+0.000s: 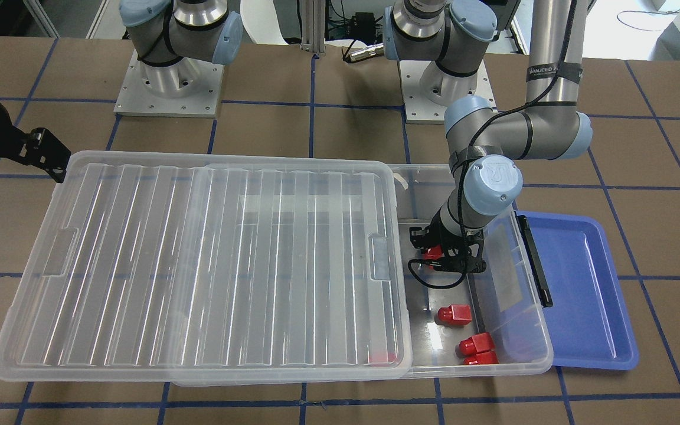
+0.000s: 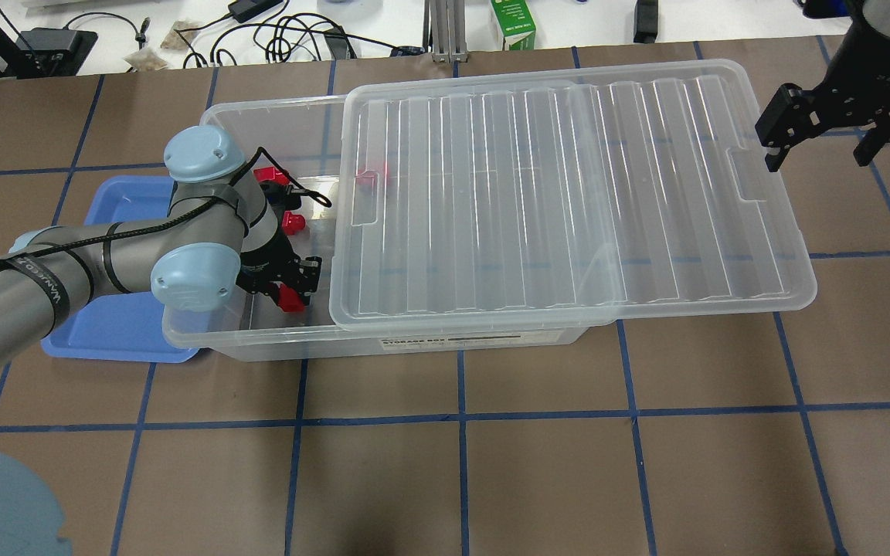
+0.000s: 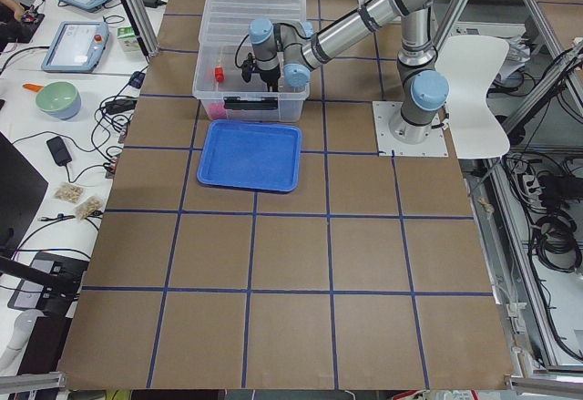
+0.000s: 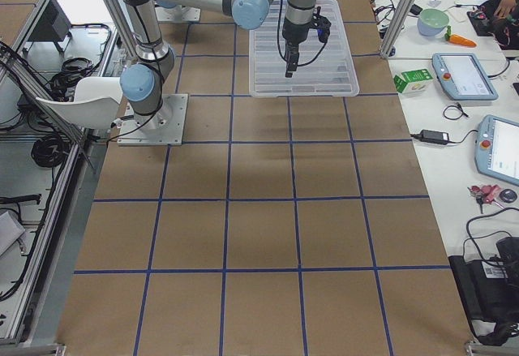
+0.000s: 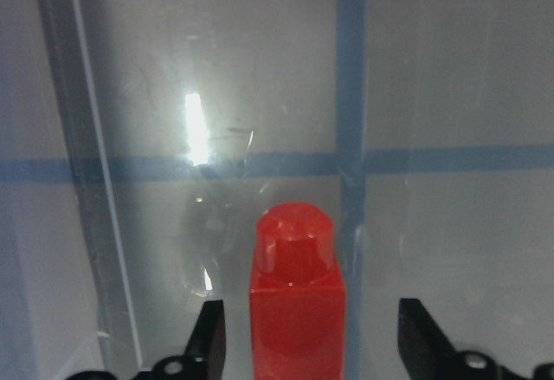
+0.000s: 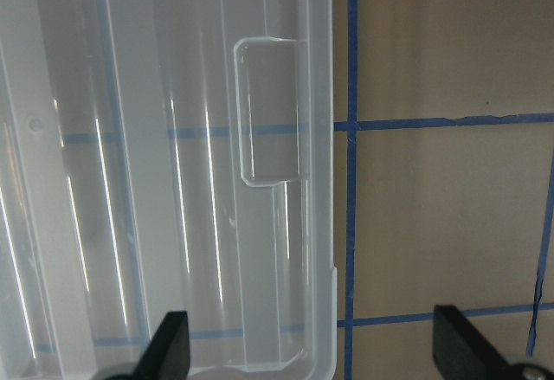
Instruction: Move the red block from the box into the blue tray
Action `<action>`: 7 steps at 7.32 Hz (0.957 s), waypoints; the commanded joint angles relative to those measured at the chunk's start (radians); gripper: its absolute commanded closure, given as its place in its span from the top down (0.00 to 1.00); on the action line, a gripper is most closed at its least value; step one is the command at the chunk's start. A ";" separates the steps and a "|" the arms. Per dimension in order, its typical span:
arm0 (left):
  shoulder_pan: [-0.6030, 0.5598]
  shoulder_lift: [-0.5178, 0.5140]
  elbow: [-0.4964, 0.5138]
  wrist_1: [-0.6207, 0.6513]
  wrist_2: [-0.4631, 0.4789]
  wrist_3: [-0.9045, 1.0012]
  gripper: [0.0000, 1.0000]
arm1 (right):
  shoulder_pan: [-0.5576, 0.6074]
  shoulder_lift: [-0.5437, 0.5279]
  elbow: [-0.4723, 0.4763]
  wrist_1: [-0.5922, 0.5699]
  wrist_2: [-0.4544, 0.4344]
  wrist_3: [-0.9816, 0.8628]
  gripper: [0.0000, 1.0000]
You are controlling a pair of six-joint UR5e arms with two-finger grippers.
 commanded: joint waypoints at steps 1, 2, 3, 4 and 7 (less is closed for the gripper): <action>-0.001 0.020 0.012 -0.001 0.003 -0.004 0.05 | -0.001 0.001 0.002 -0.005 -0.001 -0.004 1.00; -0.004 0.034 0.018 -0.007 0.006 -0.006 0.05 | -0.001 0.001 0.009 -0.010 0.001 -0.006 1.00; -0.004 0.056 0.033 -0.042 0.007 -0.004 0.05 | -0.002 0.001 0.015 -0.012 0.001 -0.009 1.00; -0.005 0.089 0.061 -0.101 0.006 -0.004 0.05 | -0.002 0.002 0.015 -0.015 0.003 -0.001 1.00; -0.004 0.155 0.281 -0.429 0.007 -0.004 0.05 | -0.028 0.039 0.014 -0.074 -0.011 -0.010 1.00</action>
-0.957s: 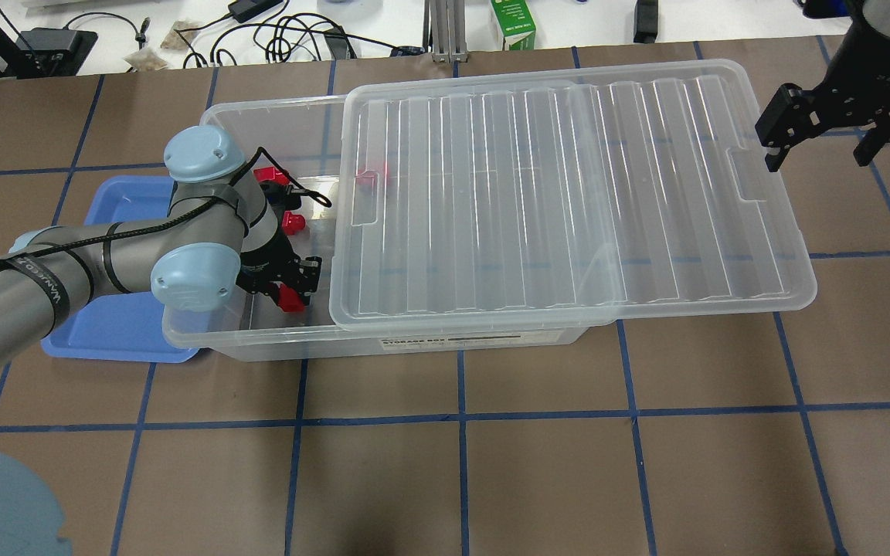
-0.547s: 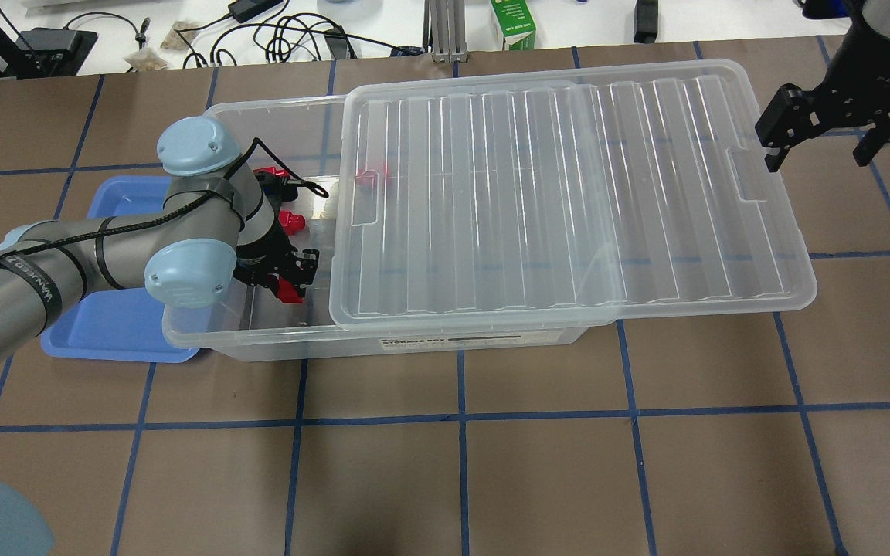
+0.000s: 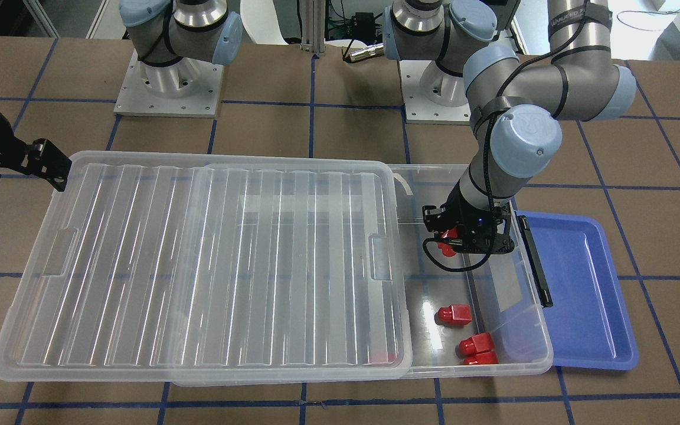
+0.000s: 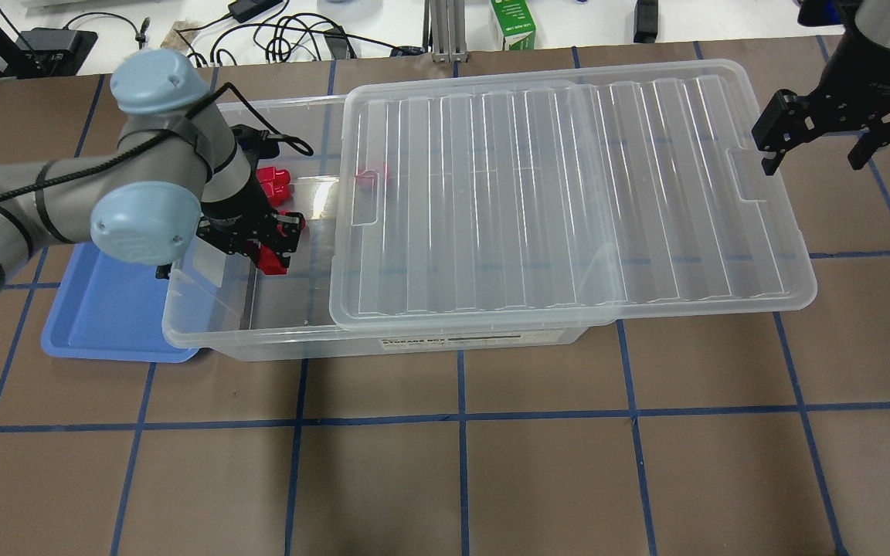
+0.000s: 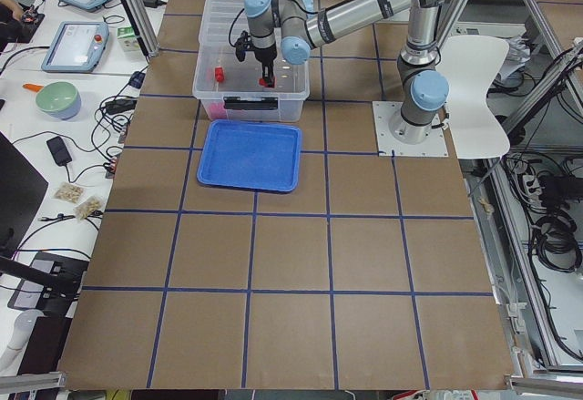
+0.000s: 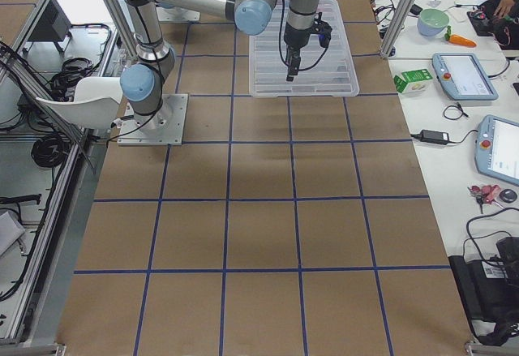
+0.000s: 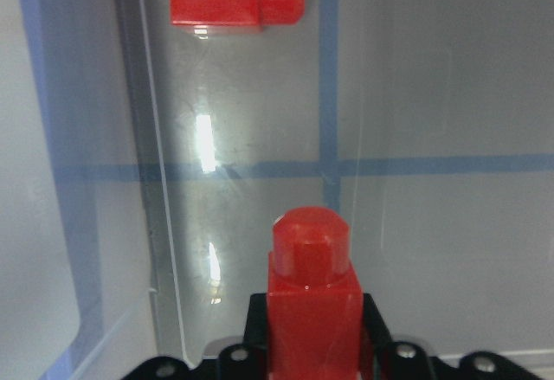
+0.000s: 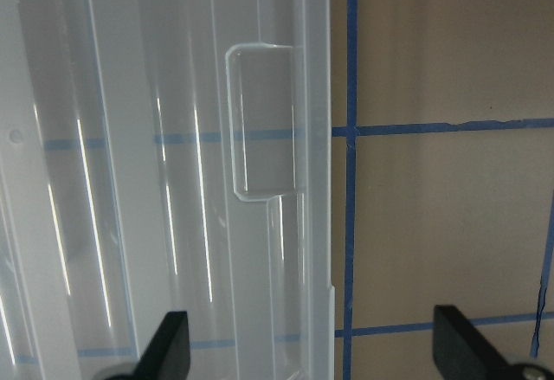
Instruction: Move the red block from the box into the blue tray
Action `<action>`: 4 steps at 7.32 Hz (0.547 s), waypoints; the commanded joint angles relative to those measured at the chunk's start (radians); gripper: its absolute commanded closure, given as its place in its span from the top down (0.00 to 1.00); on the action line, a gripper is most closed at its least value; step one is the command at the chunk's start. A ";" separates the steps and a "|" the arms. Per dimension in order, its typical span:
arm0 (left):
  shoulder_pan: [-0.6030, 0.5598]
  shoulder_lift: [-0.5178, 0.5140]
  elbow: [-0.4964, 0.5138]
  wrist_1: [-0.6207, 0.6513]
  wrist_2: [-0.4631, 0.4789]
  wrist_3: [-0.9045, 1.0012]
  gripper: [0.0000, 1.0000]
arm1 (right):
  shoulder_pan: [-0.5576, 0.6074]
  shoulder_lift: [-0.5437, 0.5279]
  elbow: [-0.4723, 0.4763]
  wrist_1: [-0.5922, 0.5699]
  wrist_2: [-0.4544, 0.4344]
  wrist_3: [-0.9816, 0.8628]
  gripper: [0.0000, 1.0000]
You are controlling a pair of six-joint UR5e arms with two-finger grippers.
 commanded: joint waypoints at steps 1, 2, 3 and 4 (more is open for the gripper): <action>0.007 0.036 0.163 -0.232 0.033 0.019 0.05 | -0.068 0.031 0.000 -0.038 0.005 -0.007 1.00; 0.031 0.043 0.201 -0.280 0.101 0.042 0.05 | -0.109 0.052 0.001 -0.038 0.005 -0.032 1.00; 0.083 0.052 0.208 -0.285 0.102 0.122 0.05 | -0.128 0.075 0.003 -0.038 0.005 -0.065 1.00; 0.153 0.059 0.211 -0.285 0.096 0.196 0.05 | -0.140 0.083 0.003 -0.038 -0.010 -0.072 1.00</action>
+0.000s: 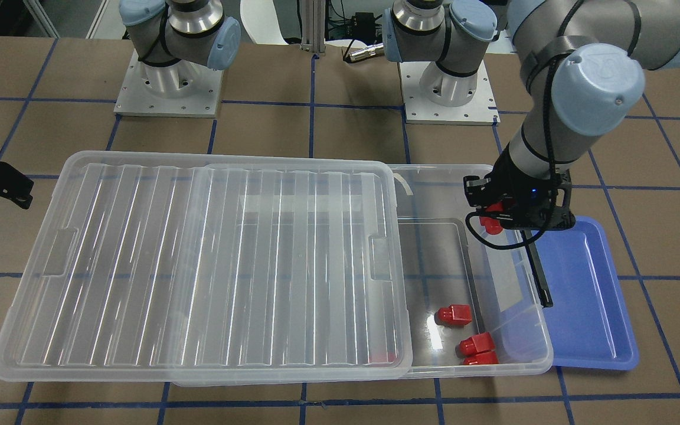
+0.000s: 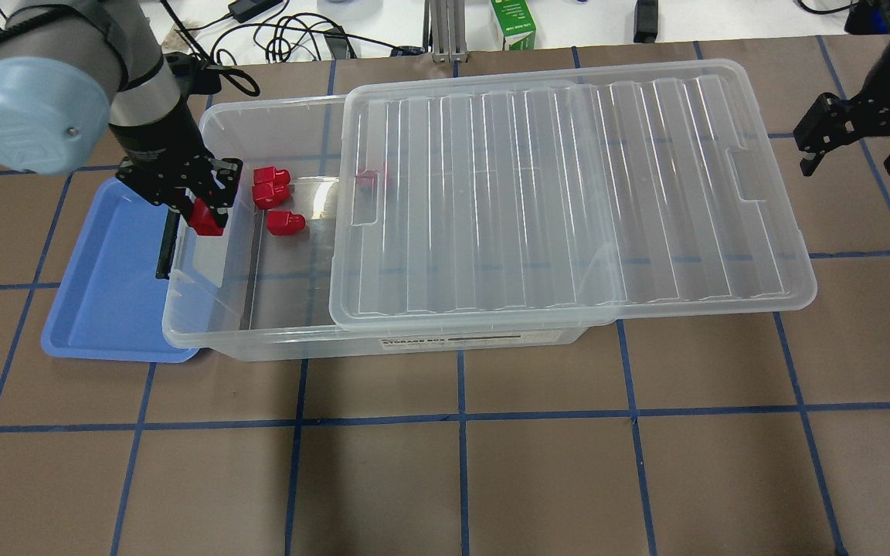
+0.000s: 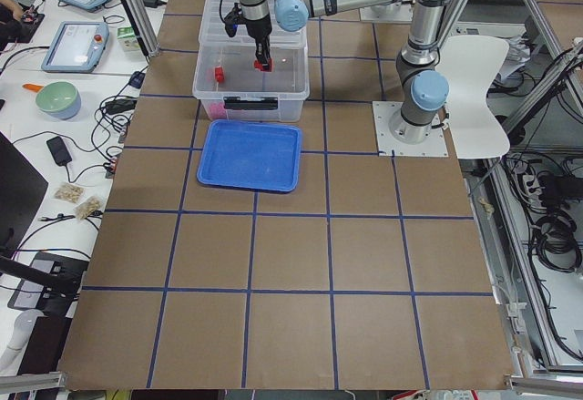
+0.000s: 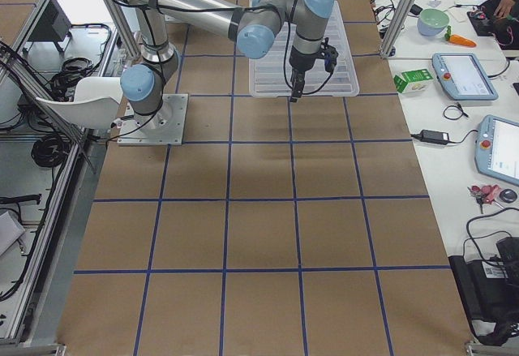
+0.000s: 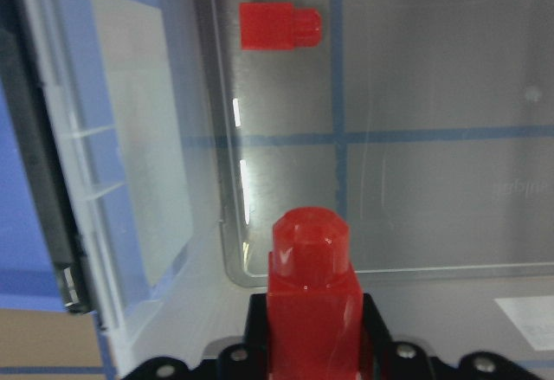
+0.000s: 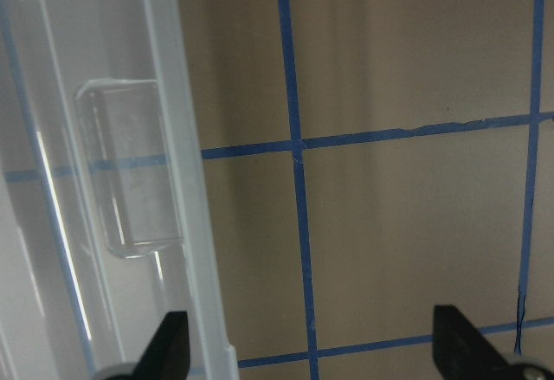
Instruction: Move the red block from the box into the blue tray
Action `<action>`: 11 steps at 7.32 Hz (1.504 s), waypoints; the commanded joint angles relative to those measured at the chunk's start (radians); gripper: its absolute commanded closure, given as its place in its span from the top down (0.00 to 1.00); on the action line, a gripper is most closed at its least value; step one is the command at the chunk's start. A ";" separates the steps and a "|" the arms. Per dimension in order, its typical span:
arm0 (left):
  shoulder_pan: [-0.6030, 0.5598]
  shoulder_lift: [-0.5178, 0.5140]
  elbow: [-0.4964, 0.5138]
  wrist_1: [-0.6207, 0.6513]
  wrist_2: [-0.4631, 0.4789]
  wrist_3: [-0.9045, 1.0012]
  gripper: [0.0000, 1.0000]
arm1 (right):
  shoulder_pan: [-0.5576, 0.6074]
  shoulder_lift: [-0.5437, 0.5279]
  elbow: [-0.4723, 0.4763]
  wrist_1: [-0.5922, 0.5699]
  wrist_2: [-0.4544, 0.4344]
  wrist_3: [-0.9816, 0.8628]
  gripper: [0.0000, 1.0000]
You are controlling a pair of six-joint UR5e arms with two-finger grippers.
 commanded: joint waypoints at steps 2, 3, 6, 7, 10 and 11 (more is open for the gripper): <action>0.246 -0.021 0.012 0.002 -0.024 0.354 0.05 | -0.035 0.042 0.031 -0.016 0.002 -0.026 1.00; 0.310 -0.041 -0.005 0.043 -0.041 0.450 0.05 | -0.035 0.068 0.054 -0.086 0.003 -0.024 1.00; 0.386 -0.159 -0.077 0.229 -0.114 0.616 0.05 | -0.025 0.080 0.084 -0.148 0.006 -0.020 1.00; 0.401 -0.208 -0.127 0.353 -0.113 0.647 0.06 | -0.016 0.079 0.082 -0.143 0.007 -0.021 1.00; 0.415 -0.290 -0.180 0.477 -0.105 0.643 0.34 | 0.020 0.074 0.082 -0.142 0.045 -0.018 1.00; 0.415 -0.303 -0.166 0.477 -0.105 0.636 0.89 | 0.033 0.074 0.081 -0.145 0.059 -0.018 1.00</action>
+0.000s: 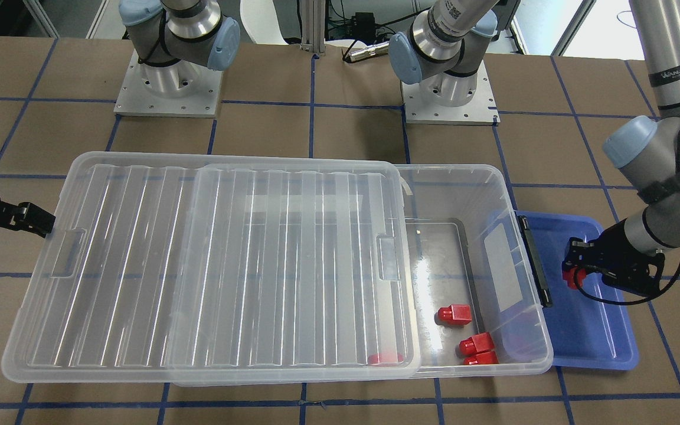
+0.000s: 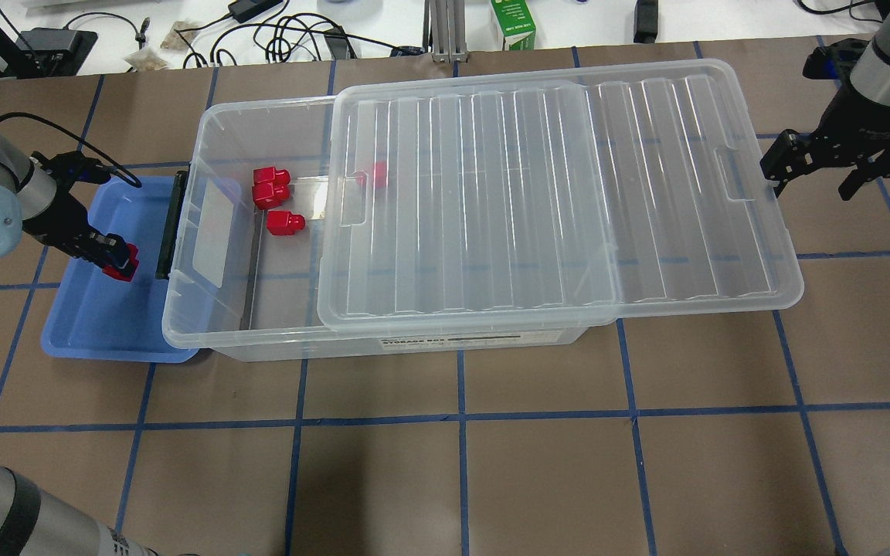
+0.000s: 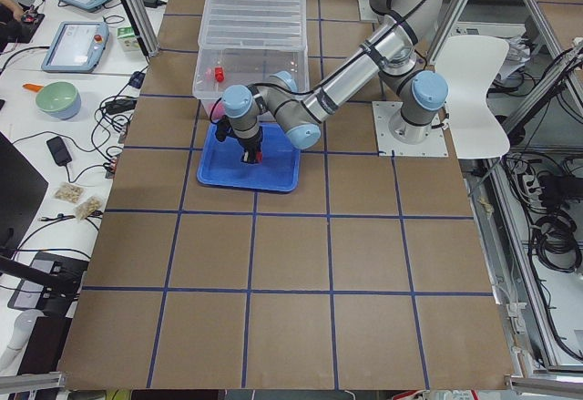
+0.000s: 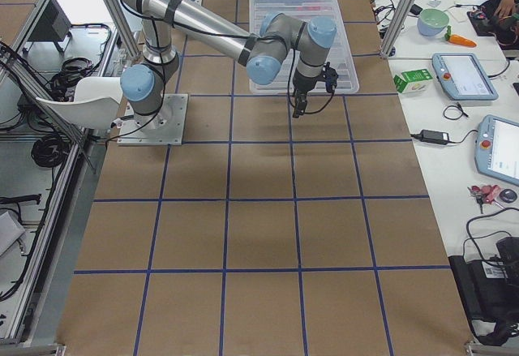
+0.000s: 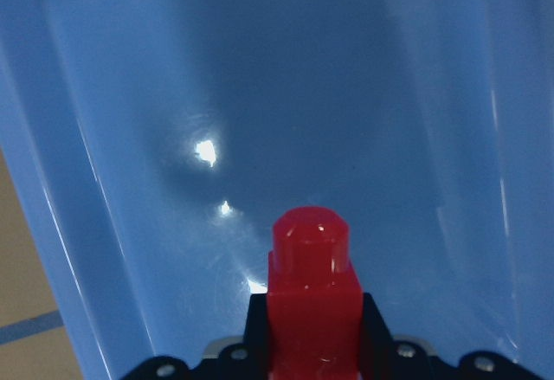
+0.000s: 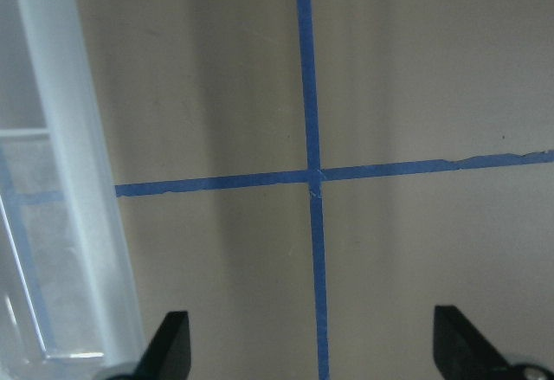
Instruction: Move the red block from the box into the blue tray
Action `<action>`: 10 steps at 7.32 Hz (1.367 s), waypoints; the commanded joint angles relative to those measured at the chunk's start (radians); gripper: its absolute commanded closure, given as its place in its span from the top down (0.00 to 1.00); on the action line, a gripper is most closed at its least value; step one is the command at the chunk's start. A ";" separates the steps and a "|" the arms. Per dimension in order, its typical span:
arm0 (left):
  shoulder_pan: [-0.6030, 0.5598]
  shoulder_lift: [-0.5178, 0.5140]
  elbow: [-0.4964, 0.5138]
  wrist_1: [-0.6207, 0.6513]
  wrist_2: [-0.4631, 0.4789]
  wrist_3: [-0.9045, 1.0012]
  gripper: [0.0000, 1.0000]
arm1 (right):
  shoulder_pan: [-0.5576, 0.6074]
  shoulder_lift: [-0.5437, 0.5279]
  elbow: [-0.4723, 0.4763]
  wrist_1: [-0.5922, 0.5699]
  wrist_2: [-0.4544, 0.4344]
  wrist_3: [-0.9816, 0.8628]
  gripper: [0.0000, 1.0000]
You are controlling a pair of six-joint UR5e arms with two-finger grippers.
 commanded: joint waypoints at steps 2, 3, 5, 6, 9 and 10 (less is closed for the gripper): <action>-0.004 -0.012 0.020 0.011 0.011 -0.003 1.00 | 0.080 0.001 -0.003 -0.013 0.022 0.008 1.00; -0.015 0.017 0.037 -0.024 0.032 -0.003 1.00 | 0.100 0.001 -0.003 -0.013 0.022 0.047 1.00; -0.019 0.080 0.103 -0.176 0.046 -0.007 1.00 | 0.153 0.001 -0.007 -0.013 0.022 0.118 1.00; -0.021 0.117 0.130 -0.251 0.046 -0.024 1.00 | 0.184 0.001 -0.007 -0.013 0.022 0.170 1.00; -0.039 0.223 0.143 -0.342 0.049 -0.042 1.00 | 0.252 0.002 -0.012 -0.015 0.022 0.249 1.00; -0.073 0.263 0.143 -0.350 0.095 -0.058 1.00 | 0.263 0.001 -0.012 -0.015 0.024 0.267 1.00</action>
